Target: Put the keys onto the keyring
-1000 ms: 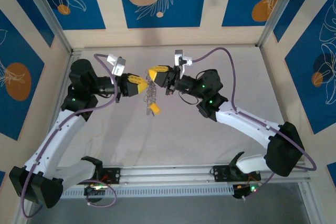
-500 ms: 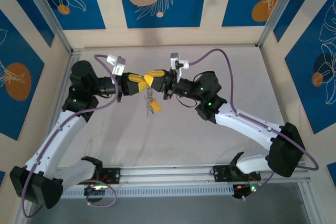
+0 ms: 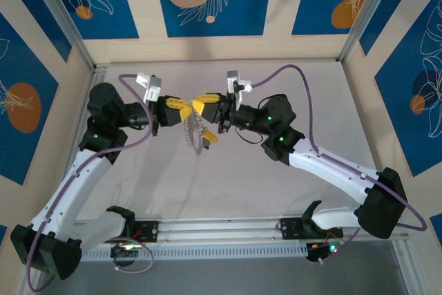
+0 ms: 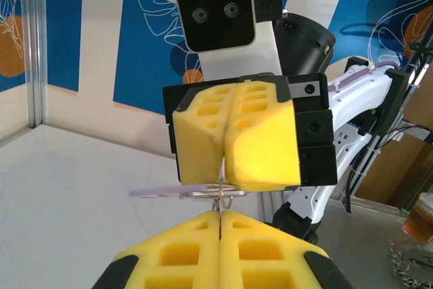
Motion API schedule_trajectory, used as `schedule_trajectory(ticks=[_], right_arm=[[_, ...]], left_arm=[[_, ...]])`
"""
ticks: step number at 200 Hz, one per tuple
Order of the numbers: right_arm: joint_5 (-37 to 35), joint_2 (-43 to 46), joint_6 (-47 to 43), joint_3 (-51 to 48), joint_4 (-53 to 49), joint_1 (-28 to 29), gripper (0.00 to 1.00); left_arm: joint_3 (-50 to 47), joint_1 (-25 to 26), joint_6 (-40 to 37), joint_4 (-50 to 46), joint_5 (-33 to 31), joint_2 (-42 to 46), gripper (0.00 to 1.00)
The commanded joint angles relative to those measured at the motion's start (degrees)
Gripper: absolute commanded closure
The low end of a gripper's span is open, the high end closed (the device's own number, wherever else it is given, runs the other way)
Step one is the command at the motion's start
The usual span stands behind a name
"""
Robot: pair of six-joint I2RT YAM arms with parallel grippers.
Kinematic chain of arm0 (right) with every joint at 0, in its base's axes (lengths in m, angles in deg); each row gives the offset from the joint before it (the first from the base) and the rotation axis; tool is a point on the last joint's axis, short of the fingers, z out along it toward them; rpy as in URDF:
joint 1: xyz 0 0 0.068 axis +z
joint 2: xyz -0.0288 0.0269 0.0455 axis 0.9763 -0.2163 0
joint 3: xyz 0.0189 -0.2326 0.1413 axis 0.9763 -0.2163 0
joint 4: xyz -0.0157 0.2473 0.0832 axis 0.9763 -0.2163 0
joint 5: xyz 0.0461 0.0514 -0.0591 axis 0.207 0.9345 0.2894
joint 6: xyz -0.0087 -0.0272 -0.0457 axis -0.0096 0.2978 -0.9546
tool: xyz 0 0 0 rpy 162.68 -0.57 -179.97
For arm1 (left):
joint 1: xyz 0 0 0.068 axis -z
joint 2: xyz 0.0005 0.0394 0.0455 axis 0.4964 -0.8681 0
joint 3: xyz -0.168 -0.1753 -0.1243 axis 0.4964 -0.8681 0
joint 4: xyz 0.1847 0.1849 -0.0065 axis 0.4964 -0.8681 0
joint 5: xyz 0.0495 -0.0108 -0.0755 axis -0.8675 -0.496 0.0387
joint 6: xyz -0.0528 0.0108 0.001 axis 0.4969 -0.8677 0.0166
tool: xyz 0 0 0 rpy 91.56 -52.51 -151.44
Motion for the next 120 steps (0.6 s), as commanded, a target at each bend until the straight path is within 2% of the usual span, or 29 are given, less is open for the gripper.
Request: schedule_trajectory(ticks=[1, 77, 120], right_arm=[[-2.1, 2.0, -2.3, 0.1, -1.6, 0.4, 1.0], [-0.2, 4.1, -3.6, 1.6, -8.6, -0.6, 1.0], [0.5, 5.0, -2.9, 0.6, -7.5, -1.7, 1.0]], left_arm=[[-0.4, 0.2, 1.2, 3.5, 1.5, 1.3, 1.0], [-0.1, -0.1, -0.5, 0.6, 2.0, 2.5, 1.0], [0.3, -0.2, -0.4, 0.2, 2.7, 2.7, 1.0]])
